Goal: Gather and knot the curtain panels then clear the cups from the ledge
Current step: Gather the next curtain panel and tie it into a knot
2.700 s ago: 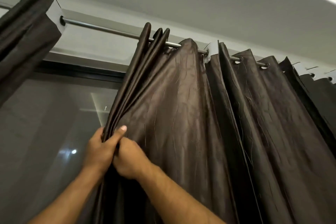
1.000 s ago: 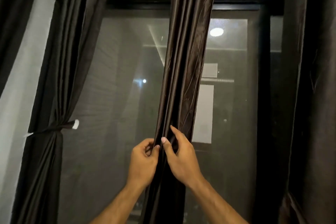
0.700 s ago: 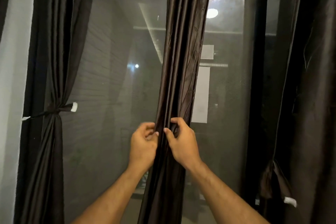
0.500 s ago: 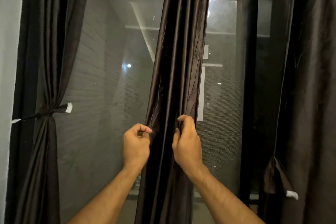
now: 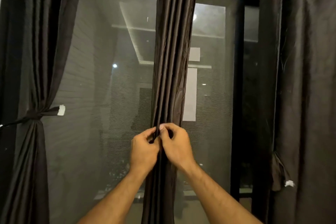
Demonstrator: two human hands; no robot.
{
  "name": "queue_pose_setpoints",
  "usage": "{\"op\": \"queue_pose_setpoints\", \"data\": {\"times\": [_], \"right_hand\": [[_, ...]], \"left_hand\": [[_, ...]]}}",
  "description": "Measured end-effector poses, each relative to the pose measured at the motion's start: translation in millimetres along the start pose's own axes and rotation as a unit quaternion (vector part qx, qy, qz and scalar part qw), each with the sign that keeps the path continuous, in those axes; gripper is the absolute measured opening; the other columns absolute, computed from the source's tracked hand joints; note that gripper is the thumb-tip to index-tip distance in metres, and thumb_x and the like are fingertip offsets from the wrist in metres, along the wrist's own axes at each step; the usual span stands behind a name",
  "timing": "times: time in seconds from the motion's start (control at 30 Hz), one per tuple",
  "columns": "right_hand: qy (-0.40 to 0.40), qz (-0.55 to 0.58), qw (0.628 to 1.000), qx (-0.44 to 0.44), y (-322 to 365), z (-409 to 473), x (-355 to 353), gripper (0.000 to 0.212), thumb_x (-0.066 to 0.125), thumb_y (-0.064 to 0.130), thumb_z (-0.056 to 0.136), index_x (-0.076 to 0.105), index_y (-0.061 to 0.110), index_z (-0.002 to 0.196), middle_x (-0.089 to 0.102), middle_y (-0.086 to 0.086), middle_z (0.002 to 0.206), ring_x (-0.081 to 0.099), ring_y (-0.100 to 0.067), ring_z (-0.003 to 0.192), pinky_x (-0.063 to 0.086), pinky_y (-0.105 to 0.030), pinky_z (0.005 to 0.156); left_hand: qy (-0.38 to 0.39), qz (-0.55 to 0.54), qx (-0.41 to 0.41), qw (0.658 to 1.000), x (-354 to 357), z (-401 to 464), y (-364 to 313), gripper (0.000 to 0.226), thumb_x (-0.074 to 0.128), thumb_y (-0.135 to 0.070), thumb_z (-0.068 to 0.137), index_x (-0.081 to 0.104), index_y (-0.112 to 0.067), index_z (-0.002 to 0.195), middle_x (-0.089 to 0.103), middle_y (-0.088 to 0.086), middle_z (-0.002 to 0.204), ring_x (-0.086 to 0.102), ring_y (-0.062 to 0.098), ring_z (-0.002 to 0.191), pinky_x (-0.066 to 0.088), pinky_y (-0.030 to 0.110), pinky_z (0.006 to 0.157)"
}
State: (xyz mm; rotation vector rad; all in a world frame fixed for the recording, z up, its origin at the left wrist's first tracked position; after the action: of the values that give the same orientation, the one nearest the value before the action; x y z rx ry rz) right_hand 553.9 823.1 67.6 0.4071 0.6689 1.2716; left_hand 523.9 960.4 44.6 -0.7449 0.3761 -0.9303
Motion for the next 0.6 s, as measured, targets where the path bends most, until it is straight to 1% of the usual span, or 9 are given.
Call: {"op": "queue_pose_setpoints", "data": {"times": [0.03, 0.13, 0.27, 0.3, 0.37, 0.43, 0.5, 0.53, 0.6], "right_hand": [[-0.02, 0.003, 1.0, -0.007, -0.3, -1.2, -6.1, 0.01, 0.061, 0.02, 0.1, 0.068, 0.019, 0.107, 0.069, 0.013, 0.086, 0.065, 0.002, 0.084, 0.052, -0.018, 0.078], [-0.078, -0.01, 0.997, -0.01, -6.0, -7.3, -23.5, 0.023, 0.06, 0.01, 0.098, 0.052, 0.024, 0.115, 0.064, 0.011, 0.081, 0.062, 0.001, 0.071, 0.048, -0.018, 0.063], [-0.088, -0.042, 0.995, 0.016, -21.0, -2.8, -30.0, 0.017, 0.059, 0.01, 0.1, 0.066, 0.018, 0.114, 0.071, 0.008, 0.095, 0.063, 0.005, 0.081, 0.046, -0.007, 0.07], [-0.083, -0.042, 0.996, 0.014, -20.8, -1.7, -29.3, 0.018, 0.058, 0.012, 0.101, 0.069, 0.017, 0.114, 0.074, 0.007, 0.099, 0.065, 0.003, 0.086, 0.049, -0.008, 0.076], [-0.067, -0.041, 0.997, 0.005, -18.7, -1.1, -22.8, 0.022, 0.055, 0.022, 0.104, 0.073, 0.017, 0.116, 0.076, 0.008, 0.103, 0.07, -0.004, 0.096, 0.056, -0.023, 0.086], [-0.042, -0.048, 0.998, -0.002, -14.2, -3.9, -11.8, 0.032, 0.049, 0.039, 0.106, 0.073, 0.022, 0.116, 0.077, 0.009, 0.102, 0.071, -0.005, 0.096, 0.058, -0.03, 0.085], [-0.023, -0.048, 0.999, 0.005, -12.9, -6.4, -3.3, 0.04, 0.043, 0.052, 0.105, 0.066, 0.027, 0.124, 0.077, 0.006, 0.103, 0.071, -0.009, 0.097, 0.058, -0.036, 0.086], [-0.023, -0.049, 0.998, 0.008, -12.1, -8.4, -2.0, 0.045, 0.044, 0.058, 0.102, 0.056, 0.028, 0.134, 0.076, 0.003, 0.102, 0.071, -0.013, 0.097, 0.058, -0.04, 0.086], [-0.027, -0.051, 0.998, 0.02, -9.8, -10.8, -2.7, 0.069, 0.055, 0.064, 0.095, 0.028, 0.031, 0.15, 0.073, -0.002, 0.086, 0.071, -0.017, 0.082, 0.059, -0.043, 0.078]], "left_hand": [[-0.017, 0.012, -0.001, 1.0, -2.7, 1.5, 2.7, 0.029, 0.069, -0.008, 0.092, 0.074, -0.017, 0.119, 0.077, -0.007, 0.103, 0.074, 0.01, 0.099, 0.059, 0.03, 0.089], [-0.026, 0.014, -0.012, 0.999, -5.3, 3.8, 10.2, 0.033, 0.065, -0.004, 0.095, 0.068, -0.011, 0.126, 0.074, 0.003, 0.114, 0.07, 0.014, 0.108, 0.056, 0.031, 0.097], [-0.004, 0.005, -0.015, 1.0, -2.3, 1.0, 12.4, 0.034, 0.062, -0.006, 0.098, 0.065, -0.015, 0.131, 0.07, -0.002, 0.118, 0.064, 0.0, 0.107, 0.05, 0.021, 0.096], [0.0, 0.001, -0.015, 1.0, -1.0, 0.5, 10.8, 0.034, 0.06, -0.005, 0.098, 0.065, -0.015, 0.131, 0.07, -0.007, 0.115, 0.062, -0.007, 0.102, 0.048, 0.015, 0.093], [0.011, -0.006, -0.015, 1.0, 4.2, -1.5, 6.8, 0.032, 0.059, -0.004, 0.099, 0.065, -0.019, 0.126, 0.067, -0.018, 0.105, 0.062, -0.017, 0.091, 0.048, 0.007, 0.086], [0.028, -0.017, -0.004, 0.999, 11.3, -5.5, 3.6, 0.027, 0.062, -0.007, 0.098, 0.066, -0.023, 0.119, 0.07, -0.018, 0.103, 0.065, -0.016, 0.094, 0.055, 0.016, 0.09], [0.039, -0.01, 0.013, 0.999, 15.2, -11.6, -0.3, 0.024, 0.062, -0.016, 0.099, 0.067, -0.026, 0.121, 0.074, -0.015, 0.104, 0.069, -0.007, 0.098, 0.059, 0.029, 0.09], [0.04, 0.008, 0.027, 0.999, 16.2, -14.9, -1.9, 0.02, 0.06, -0.022, 0.101, 0.067, -0.03, 0.117, 0.075, -0.017, 0.097, 0.071, -0.003, 0.092, 0.061, 0.033, 0.082], [0.044, 0.041, 0.056, 0.997, 17.5, -23.3, -6.2, 0.006, 0.055, -0.031, 0.103, 0.061, -0.032, 0.103, 0.073, -0.017, 0.08, 0.07, 0.004, 0.072, 0.059, 0.042, 0.062]]}}
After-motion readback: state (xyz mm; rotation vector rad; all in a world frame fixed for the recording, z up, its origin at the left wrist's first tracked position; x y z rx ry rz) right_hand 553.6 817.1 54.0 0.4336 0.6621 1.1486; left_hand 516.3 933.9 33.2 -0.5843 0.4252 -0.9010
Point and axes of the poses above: each hand's wrist, its own z-axis towards the middle knuckle, its own x-axis out of the palm, y = z × x, the point moved 10 cm from there along z, towards the middle knuckle
